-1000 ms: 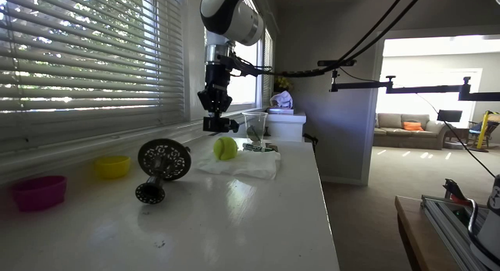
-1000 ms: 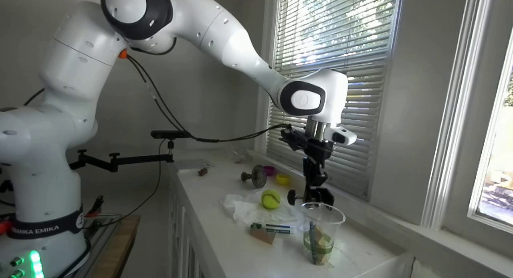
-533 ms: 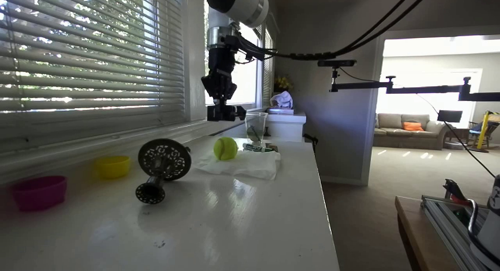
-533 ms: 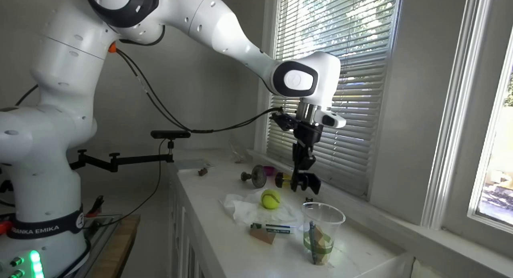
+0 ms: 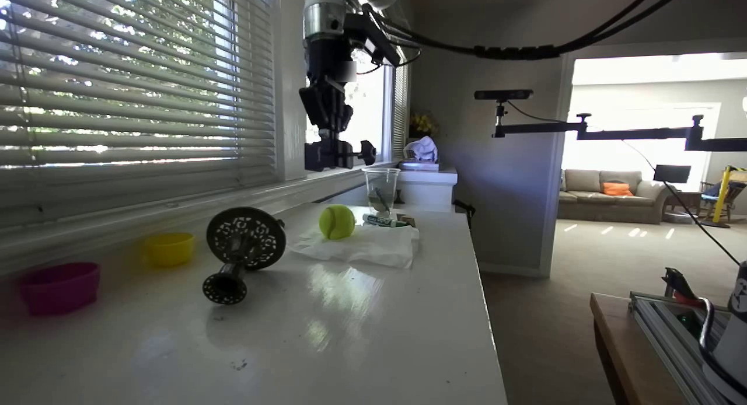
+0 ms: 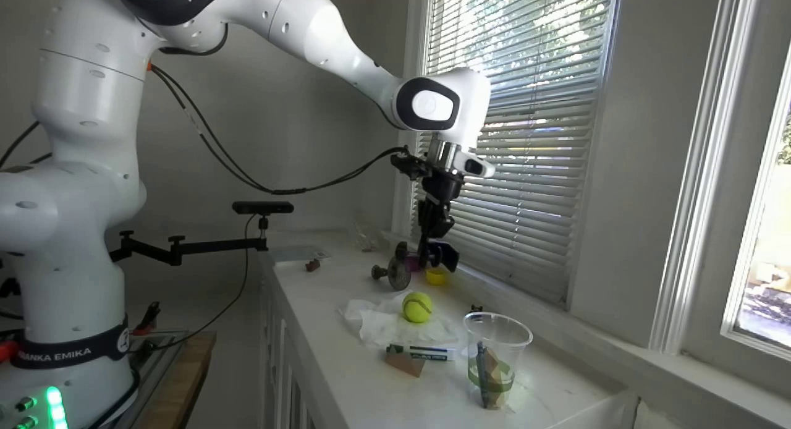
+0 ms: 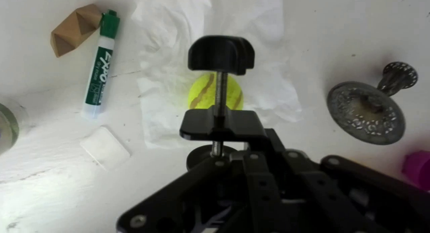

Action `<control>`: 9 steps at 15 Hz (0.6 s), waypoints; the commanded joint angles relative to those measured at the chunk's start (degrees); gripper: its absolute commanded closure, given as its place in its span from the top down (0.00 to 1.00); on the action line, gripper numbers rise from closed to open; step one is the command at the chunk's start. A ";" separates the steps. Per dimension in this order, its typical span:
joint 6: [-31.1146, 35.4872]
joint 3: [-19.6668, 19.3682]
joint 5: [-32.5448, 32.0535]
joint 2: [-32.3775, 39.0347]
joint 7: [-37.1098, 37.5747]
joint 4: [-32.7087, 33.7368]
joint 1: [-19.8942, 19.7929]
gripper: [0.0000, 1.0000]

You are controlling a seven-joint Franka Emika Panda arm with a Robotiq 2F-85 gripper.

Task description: Move the black object to the left

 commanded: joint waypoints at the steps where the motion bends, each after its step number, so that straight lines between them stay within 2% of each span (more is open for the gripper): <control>1: 1.94 1.38 3.22 -5.85 -7.34 -4.90 1.62 0.02; 5: 1.58 2.02 7.14 -8.87 -13.11 -6.33 2.91 0.02; 6: 0.81 1.73 3.88 -5.60 -9.48 -3.68 3.39 0.02; 7: 0.77 1.76 4.03 -6.01 -9.70 -3.79 3.57 0.08; 9: 0.77 1.70 4.02 -5.73 -9.66 -3.79 3.57 0.08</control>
